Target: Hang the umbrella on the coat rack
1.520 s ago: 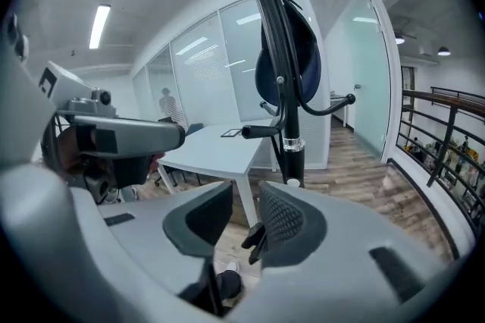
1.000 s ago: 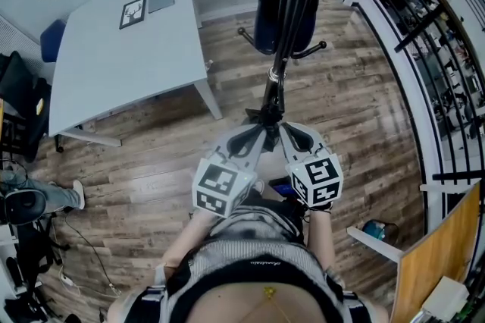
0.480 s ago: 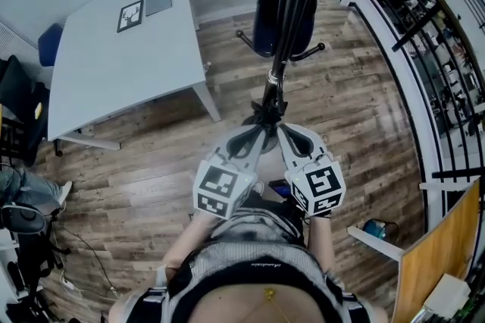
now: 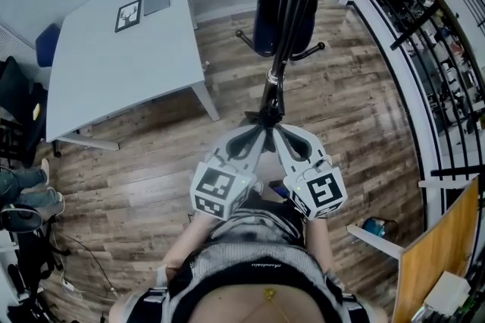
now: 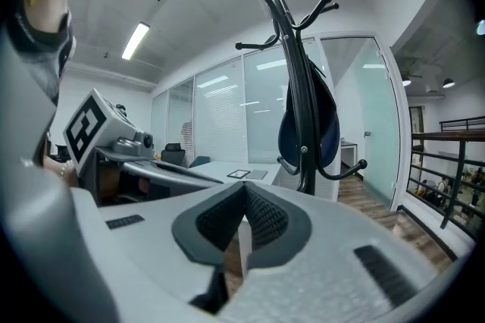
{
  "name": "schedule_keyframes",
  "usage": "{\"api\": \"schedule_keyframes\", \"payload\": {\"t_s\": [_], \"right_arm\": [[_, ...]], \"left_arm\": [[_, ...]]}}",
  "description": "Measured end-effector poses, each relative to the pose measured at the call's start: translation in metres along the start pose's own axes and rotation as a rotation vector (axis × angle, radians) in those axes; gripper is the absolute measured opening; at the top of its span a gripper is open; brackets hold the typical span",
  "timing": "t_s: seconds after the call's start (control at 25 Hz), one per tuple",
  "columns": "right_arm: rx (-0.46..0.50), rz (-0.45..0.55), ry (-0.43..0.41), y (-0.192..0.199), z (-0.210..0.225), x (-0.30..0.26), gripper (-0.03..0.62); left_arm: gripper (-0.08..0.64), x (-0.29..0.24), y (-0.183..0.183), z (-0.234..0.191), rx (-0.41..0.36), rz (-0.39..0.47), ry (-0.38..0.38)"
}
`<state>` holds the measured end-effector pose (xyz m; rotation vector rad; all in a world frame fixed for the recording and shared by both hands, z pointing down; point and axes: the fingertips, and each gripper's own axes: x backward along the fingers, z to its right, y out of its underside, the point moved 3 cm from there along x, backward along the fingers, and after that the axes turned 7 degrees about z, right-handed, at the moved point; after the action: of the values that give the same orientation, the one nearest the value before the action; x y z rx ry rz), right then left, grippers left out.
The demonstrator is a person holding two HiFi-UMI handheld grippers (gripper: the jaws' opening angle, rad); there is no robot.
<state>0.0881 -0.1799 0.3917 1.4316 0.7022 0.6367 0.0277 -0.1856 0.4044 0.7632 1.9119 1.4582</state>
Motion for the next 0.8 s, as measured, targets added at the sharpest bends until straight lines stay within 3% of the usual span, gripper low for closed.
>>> {"api": "schedule_keyframes", "payload": {"t_s": [0.48, 0.8], "right_arm": [[-0.021, 0.037, 0.052, 0.009, 0.004, -0.001, -0.002], [0.0, 0.013, 0.052, 0.009, 0.006, -0.002, 0.0]], "left_arm": [[0.017, -0.002, -0.003, -0.009, 0.045, 0.048, 0.006], [0.017, -0.006, 0.005, -0.01, 0.008, 0.007, 0.008]]}}
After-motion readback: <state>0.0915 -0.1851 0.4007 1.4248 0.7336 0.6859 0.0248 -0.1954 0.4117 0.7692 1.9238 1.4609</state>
